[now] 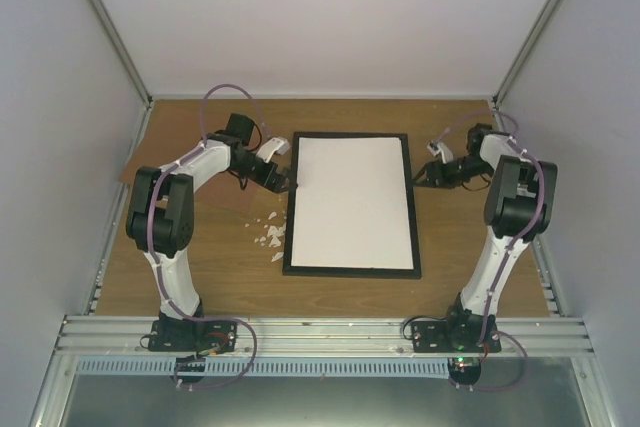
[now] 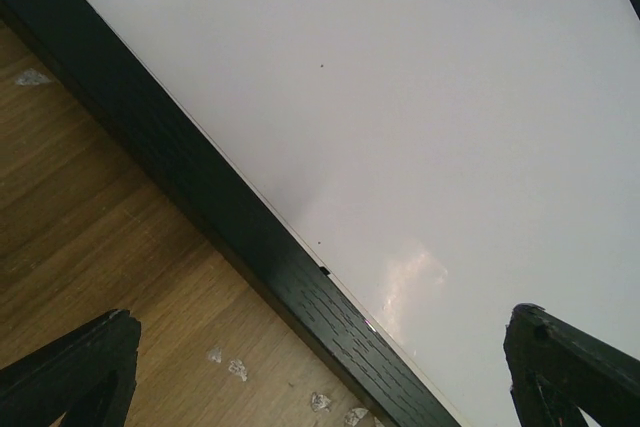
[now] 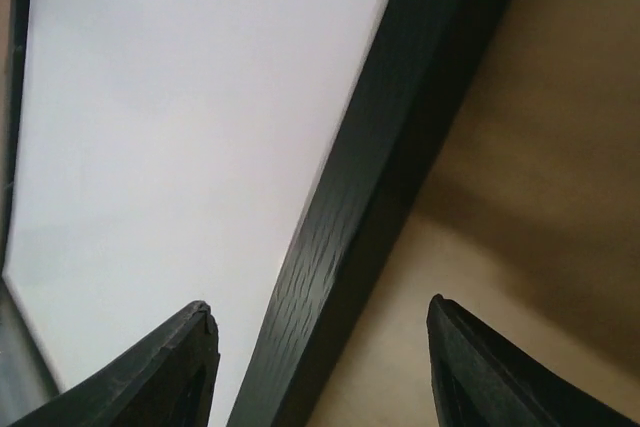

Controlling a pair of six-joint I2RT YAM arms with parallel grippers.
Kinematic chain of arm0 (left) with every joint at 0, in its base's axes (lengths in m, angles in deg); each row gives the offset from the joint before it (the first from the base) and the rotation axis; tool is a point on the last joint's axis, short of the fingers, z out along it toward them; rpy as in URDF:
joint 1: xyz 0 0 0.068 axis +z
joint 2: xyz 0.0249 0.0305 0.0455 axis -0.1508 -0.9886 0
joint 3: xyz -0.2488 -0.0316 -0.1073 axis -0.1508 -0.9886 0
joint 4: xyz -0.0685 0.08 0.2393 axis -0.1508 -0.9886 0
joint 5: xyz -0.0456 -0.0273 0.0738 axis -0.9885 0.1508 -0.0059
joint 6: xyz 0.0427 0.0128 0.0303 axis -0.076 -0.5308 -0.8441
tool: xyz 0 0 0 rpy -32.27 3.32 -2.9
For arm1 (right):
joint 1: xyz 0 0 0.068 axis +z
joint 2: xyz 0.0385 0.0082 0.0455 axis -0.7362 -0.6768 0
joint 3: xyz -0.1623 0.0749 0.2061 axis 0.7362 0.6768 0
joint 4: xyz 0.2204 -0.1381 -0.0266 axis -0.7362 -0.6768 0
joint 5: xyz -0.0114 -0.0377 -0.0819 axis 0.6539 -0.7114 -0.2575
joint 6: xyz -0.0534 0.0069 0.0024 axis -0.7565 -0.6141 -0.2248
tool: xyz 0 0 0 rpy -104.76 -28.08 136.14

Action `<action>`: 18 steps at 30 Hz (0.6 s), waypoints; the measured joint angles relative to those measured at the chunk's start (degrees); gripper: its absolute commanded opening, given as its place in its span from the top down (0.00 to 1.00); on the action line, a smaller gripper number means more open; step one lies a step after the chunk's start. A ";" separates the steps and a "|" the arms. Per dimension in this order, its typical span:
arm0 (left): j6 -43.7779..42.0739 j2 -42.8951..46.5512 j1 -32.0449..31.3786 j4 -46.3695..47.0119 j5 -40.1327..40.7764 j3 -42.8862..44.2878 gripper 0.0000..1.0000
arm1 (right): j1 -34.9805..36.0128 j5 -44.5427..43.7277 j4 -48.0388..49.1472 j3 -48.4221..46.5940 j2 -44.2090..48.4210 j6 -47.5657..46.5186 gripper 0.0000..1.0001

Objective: Put the photo into the frame
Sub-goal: Adjust the photo frame at the center of the board.

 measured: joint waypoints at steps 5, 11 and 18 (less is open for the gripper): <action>0.07 -0.02 0.02 0.28 0.24 0.04 0.01 | 2.12 -3.72 9.92 -4.09 4.42 3.98 0.46; 0.04 -0.02 0.15 0.22 0.76 0.13 0.01 | 8.33 -8.44 19.61 -12.50 2.64 9.38 0.45; 0.00 0.02 0.83 -0.15 1.90 0.22 0.01 | 13.92 -19.02 27.06 -17.33 -3.54 14.43 0.41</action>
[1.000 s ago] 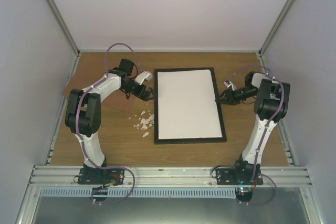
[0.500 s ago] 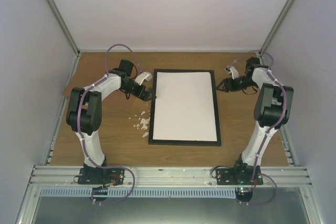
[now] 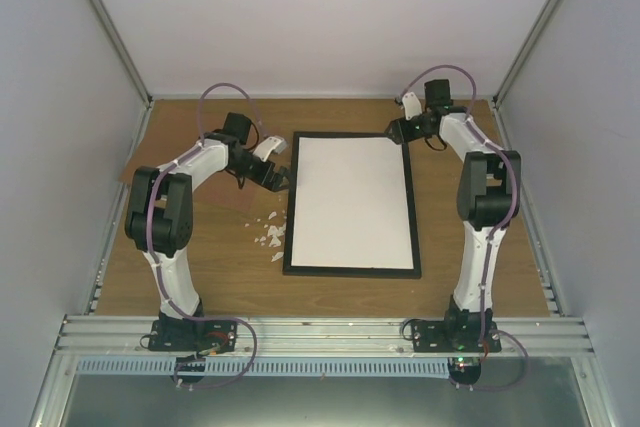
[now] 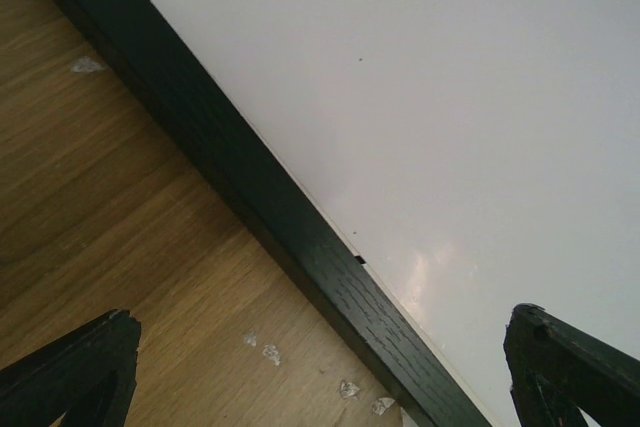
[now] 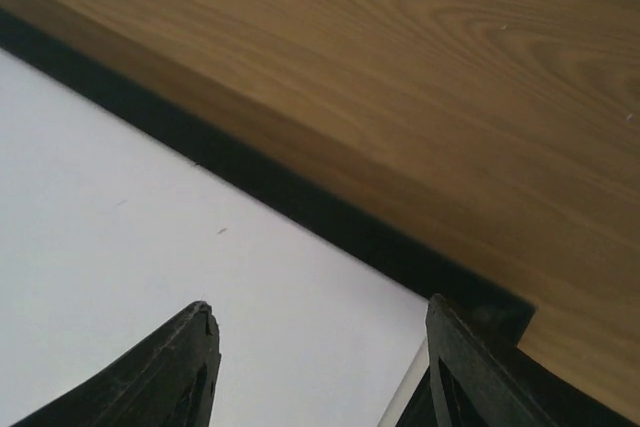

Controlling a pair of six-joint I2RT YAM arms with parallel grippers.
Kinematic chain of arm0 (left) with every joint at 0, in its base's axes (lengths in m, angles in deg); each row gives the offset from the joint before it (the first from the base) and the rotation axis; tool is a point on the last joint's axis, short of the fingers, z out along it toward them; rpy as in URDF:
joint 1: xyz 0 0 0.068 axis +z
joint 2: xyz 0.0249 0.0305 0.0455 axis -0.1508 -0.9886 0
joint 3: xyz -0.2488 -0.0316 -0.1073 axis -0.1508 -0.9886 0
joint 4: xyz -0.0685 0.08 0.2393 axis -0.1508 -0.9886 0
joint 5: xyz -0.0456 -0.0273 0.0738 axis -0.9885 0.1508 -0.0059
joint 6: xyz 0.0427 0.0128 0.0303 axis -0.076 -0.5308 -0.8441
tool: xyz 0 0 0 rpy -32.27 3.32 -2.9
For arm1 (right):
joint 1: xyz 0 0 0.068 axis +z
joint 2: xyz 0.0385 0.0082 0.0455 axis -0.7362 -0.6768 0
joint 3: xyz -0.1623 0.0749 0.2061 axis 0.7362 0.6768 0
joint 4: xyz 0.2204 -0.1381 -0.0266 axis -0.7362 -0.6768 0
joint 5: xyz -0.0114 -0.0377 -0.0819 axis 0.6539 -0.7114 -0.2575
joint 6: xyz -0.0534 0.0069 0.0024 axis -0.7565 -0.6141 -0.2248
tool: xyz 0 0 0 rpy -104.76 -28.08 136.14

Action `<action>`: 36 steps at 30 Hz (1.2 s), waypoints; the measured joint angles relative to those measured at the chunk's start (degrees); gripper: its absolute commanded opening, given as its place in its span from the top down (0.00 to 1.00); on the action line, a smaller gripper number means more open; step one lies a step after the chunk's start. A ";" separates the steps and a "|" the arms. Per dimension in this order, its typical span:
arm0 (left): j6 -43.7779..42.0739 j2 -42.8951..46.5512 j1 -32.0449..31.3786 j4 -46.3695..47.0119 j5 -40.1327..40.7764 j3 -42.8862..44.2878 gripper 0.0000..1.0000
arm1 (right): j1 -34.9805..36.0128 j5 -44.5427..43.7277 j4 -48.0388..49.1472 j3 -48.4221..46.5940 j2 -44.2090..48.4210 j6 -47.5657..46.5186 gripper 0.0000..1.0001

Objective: Put the photo into the frame
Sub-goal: Adjust the photo frame at the center of the board.

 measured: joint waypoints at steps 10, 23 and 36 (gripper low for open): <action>0.00 0.02 0.79 -0.07 0.26 -0.02 0.01 | 0.70 -9.53 1.86 -8.59 -8.74 1.09 0.41; 0.02 0.02 1.22 -0.22 0.20 0.00 0.01 | 1.44 -11.21 1.86 -9.16 -11.21 -0.04 0.41; 0.04 0.02 1.64 -0.22 0.11 0.00 0.01 | 1.44 -11.87 3.37 -2.97 -7.58 -2.51 0.41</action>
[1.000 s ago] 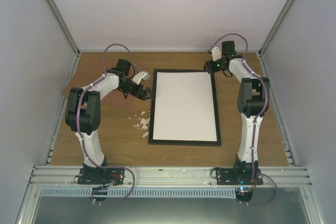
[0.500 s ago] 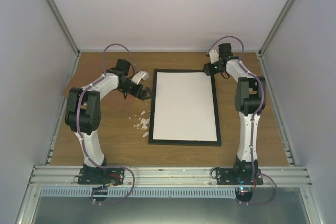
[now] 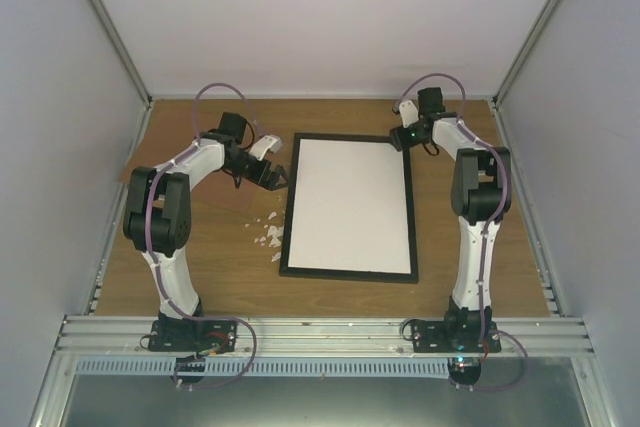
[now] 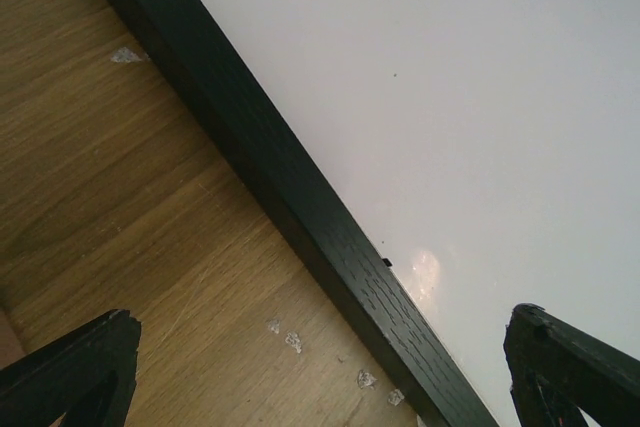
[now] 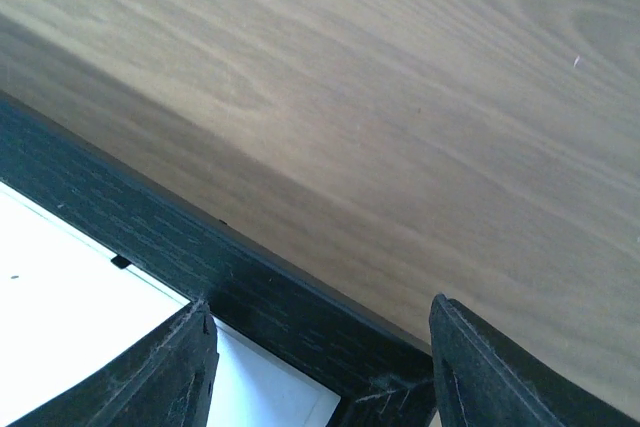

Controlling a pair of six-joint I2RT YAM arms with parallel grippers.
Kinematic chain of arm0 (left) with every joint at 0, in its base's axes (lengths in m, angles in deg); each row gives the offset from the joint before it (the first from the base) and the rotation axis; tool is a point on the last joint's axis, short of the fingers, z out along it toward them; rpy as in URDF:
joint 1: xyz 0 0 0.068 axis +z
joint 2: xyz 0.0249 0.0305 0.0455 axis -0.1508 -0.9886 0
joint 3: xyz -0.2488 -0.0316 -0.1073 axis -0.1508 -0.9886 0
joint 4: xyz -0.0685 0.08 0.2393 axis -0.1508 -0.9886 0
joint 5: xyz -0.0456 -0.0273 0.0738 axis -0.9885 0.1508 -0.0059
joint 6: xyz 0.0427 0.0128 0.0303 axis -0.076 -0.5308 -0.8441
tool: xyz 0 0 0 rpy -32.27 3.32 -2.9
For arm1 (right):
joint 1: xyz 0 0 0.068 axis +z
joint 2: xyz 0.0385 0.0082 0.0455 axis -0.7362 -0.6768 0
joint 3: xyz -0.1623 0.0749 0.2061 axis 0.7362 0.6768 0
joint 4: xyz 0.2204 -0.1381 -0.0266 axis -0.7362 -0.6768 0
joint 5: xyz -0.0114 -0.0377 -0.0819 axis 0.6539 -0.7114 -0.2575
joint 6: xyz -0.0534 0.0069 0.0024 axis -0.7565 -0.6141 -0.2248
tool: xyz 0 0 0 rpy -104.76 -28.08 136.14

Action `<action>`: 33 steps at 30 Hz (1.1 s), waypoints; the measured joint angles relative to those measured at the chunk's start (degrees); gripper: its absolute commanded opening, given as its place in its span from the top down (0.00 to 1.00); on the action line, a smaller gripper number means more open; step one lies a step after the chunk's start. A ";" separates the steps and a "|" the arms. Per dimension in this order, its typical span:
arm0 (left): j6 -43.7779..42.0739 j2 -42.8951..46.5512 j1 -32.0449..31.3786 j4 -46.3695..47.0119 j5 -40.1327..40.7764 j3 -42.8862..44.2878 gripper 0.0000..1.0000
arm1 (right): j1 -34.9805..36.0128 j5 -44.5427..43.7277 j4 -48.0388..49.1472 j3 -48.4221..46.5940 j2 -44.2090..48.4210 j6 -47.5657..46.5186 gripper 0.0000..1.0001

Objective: Put the photo into the frame
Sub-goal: Adjust the photo frame at the center of the board.

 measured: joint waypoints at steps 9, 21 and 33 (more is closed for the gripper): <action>0.02 0.00 0.15 0.04 -0.31 0.00 0.01 | 0.00 -0.59 -0.50 2.80 2.14 -0.26 0.40; 0.02 4.24 3.15 2.36 4.59 -0.02 0.01 | -1.14 7.02 -4.55 0.72 7.96 -0.17 0.24; -5.14 6.69 13.51 -0.28 10.23 -0.28 0.01 | -0.74 20.44 -0.44 2.91 19.71 -0.68 0.01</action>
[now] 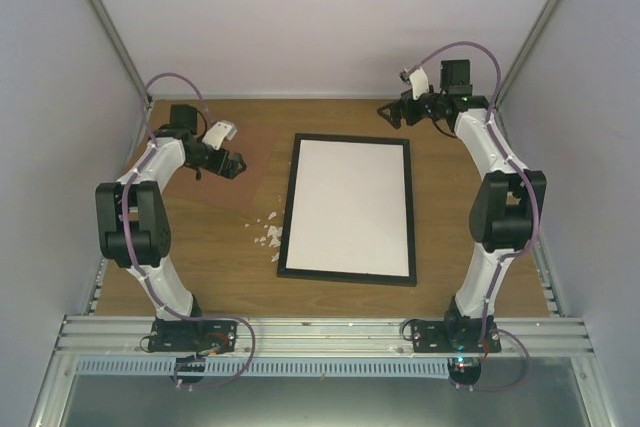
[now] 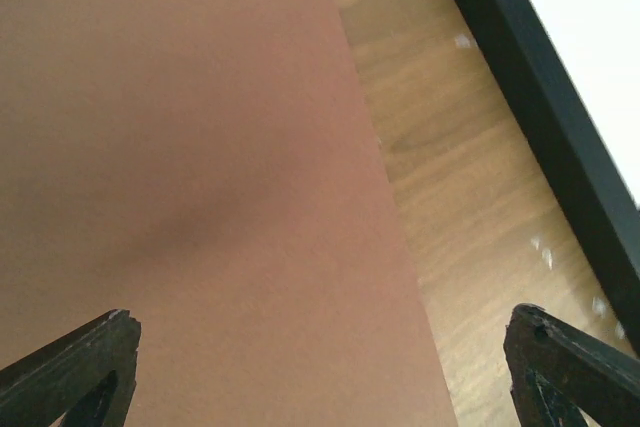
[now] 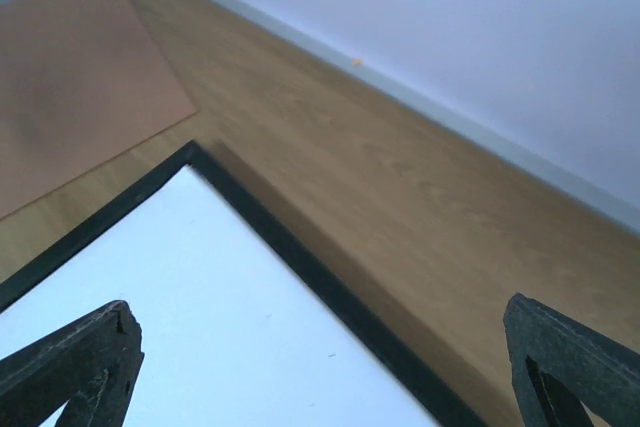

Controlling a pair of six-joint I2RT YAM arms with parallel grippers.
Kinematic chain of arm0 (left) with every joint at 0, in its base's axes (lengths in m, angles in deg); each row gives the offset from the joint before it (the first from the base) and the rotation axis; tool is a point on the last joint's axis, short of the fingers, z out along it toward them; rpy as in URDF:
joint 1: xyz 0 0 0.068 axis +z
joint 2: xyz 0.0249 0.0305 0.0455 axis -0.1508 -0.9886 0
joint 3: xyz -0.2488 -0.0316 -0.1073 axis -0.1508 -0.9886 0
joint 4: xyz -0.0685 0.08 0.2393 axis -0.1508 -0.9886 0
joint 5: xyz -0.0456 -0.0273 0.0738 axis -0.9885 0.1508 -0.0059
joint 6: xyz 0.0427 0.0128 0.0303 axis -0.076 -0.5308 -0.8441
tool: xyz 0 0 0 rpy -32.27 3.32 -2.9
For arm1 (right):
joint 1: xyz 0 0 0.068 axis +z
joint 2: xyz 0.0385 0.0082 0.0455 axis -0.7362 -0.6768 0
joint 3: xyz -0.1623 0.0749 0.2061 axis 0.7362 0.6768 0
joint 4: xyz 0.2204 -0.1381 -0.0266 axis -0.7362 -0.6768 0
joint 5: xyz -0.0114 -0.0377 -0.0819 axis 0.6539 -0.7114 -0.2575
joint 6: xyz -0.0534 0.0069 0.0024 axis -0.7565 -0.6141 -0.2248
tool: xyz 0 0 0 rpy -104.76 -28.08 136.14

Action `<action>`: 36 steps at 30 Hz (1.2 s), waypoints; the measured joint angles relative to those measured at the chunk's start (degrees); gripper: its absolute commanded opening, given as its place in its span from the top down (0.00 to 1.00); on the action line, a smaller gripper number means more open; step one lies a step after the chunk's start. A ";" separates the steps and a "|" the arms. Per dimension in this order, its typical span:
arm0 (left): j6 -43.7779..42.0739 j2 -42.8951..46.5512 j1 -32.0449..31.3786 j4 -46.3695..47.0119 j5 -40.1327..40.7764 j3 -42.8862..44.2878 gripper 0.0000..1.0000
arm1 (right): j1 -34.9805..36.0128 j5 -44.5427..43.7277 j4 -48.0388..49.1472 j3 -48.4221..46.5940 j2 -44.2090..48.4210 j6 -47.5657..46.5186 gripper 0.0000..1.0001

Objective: Put the photo into the frame
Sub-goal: Adjust the photo frame at the center of the board.

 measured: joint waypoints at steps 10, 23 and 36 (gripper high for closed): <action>-22.53 4.13 -3.19 -6.97 -0.44 -15.17 0.01 | 0.61 3.02 -7.80 10.43 2.29 -5.51 0.01; -29.94 6.54 -19.67 -1.57 1.51 -23.65 0.03 | -9.53 3.41 -17.29 20.94 7.23 -8.22 0.02; -14.78 -11.58 -30.27 6.08 -2.54 -1.77 0.01 | -8.90 7.78 -14.53 14.47 6.60 -7.17 0.05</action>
